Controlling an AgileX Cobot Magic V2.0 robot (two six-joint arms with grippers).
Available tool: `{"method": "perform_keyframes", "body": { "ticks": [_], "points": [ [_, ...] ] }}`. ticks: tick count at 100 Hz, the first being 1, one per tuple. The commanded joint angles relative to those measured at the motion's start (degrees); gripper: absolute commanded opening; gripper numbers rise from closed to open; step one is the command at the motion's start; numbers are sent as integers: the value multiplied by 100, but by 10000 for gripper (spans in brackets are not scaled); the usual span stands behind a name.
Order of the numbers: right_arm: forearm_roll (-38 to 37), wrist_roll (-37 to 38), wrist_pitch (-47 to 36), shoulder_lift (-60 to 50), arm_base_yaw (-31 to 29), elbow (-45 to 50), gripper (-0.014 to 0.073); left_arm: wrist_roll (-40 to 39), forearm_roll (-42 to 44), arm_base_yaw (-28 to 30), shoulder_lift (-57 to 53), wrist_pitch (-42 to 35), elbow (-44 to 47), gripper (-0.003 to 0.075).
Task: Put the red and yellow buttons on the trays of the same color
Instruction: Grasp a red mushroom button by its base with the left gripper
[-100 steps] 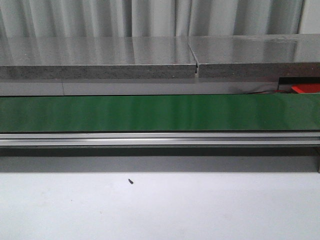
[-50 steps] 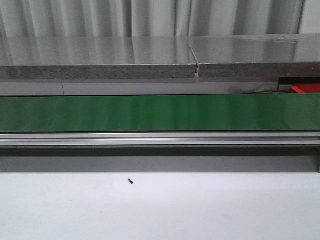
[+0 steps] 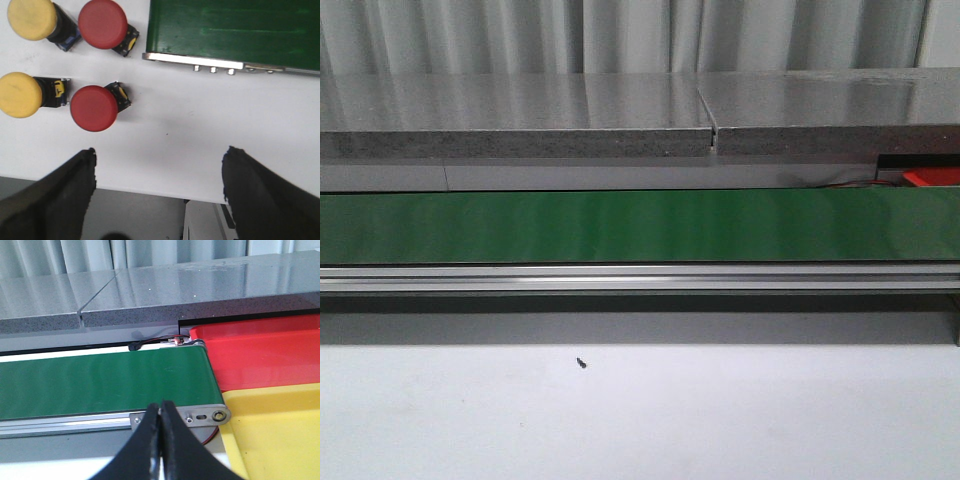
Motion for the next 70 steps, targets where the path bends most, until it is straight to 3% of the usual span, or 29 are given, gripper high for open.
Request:
{"method": "perform_keyframes", "body": {
  "ticks": [1,70],
  "points": [
    [-68,-23,-426,-115,-45,-74,-67,183,4,91,27,44,-270,512],
    [-68,-23,-420,-115,-45,-74,-67,1174,740,142,1122,-284,-594,512]
  ]
}}
